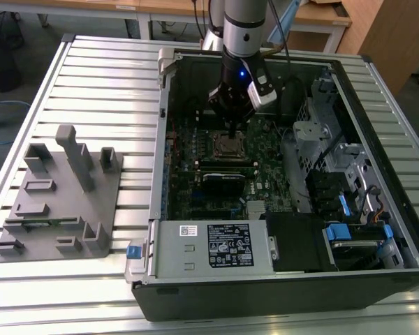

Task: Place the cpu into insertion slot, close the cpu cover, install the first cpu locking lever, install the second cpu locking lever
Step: 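Install the second cpu locking lever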

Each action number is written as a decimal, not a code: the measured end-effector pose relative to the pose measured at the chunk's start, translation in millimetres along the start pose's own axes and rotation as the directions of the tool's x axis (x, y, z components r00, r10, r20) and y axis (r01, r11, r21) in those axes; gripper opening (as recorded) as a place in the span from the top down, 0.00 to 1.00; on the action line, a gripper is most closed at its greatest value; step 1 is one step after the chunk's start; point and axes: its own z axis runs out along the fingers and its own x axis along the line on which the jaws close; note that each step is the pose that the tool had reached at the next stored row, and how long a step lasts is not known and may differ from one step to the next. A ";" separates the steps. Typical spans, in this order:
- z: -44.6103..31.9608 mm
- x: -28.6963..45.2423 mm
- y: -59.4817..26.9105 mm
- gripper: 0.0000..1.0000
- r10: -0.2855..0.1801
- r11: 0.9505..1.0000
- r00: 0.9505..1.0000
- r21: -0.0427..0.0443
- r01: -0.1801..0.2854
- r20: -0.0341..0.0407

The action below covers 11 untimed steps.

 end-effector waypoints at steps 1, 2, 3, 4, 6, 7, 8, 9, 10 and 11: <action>-1.1 0.0 -0.1 0.89 0.000 1.000 1.000 0.000 0.000 0.000; -2.1 -0.1 -0.1 0.89 0.000 1.000 1.000 0.000 0.000 0.000; -3.1 -0.2 -0.1 0.89 0.000 1.000 1.000 0.000 0.000 0.000; -4.1 -0.2 -0.2 0.89 0.000 1.000 1.000 0.000 0.000 0.000; -6.1 -0.3 -0.3 0.89 0.000 1.000 1.000 0.000 0.000 0.000; -6.8 -0.3 -0.4 0.89 0.000 1.000 1.000 0.000 0.000 0.000; -6.8 -0.3 -0.3 0.89 0.000 1.000 1.000 0.000 0.000 0.000; -6.9 -0.3 -0.3 0.89 0.000 1.000 1.000 0.000 0.000 0.000; -6.9 -0.3 -0.3 0.89 0.000 1.000 1.000 0.000 0.000 0.000; -7.7 -0.4 -0.4 0.89 0.000 1.000 1.000 0.000 0.000 0.000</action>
